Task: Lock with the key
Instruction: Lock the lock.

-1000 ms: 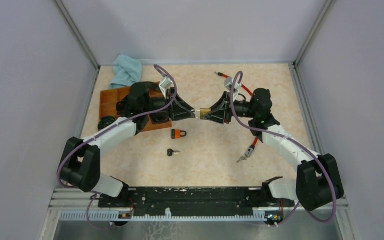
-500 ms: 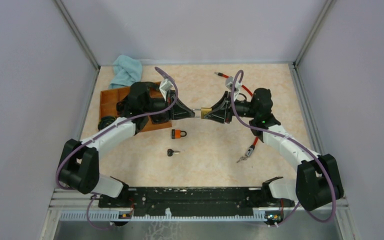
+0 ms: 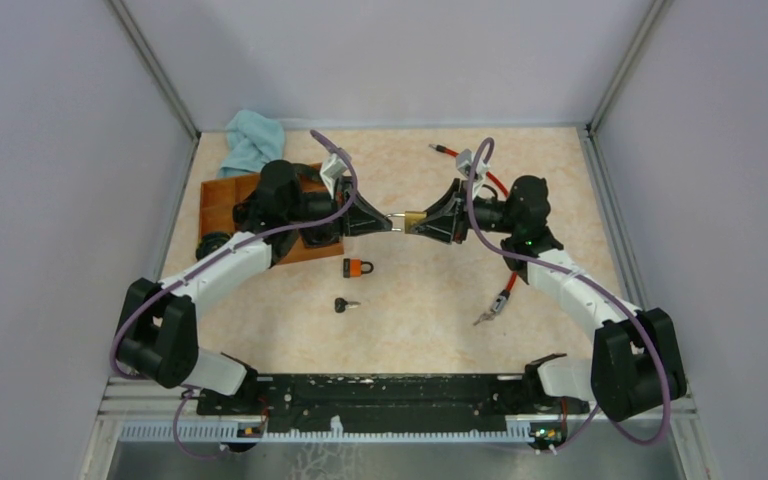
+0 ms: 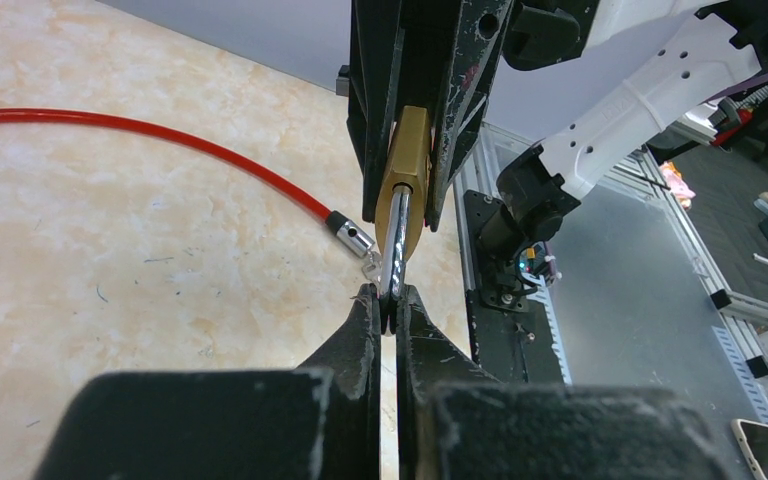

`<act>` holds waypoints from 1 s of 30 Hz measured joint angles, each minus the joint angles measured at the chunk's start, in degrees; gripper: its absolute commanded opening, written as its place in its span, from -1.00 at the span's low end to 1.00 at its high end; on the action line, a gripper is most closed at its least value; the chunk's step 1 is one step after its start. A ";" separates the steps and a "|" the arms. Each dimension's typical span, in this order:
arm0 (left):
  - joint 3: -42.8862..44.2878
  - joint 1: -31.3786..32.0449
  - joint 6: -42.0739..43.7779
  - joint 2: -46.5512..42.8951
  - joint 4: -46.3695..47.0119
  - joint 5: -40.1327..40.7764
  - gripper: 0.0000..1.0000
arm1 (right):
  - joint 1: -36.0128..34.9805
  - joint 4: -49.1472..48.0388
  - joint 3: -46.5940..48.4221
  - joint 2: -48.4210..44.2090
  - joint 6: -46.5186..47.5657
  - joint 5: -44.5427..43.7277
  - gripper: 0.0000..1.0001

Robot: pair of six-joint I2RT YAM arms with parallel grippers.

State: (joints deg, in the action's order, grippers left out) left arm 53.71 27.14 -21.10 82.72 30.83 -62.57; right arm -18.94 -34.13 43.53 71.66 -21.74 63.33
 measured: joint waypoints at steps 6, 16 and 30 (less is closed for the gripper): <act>0.07 0.31 0.48 0.00 -0.20 0.35 -1.00 | 0.00 -0.17 -0.02 0.09 -0.39 0.09 -1.00; 0.79 1.46 1.68 0.83 -1.95 0.85 -1.00 | -0.17 -0.13 -0.02 1.20 -0.33 0.76 -1.00; 1.07 1.99 3.15 1.27 -3.96 1.01 -1.00 | -0.17 1.20 -0.02 1.53 1.14 0.83 -1.00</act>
State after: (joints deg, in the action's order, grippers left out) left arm 54.78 29.12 -17.96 83.99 26.87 -61.56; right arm -19.11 -32.93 43.51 73.19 -20.60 64.16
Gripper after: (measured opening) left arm 0.027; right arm 0.224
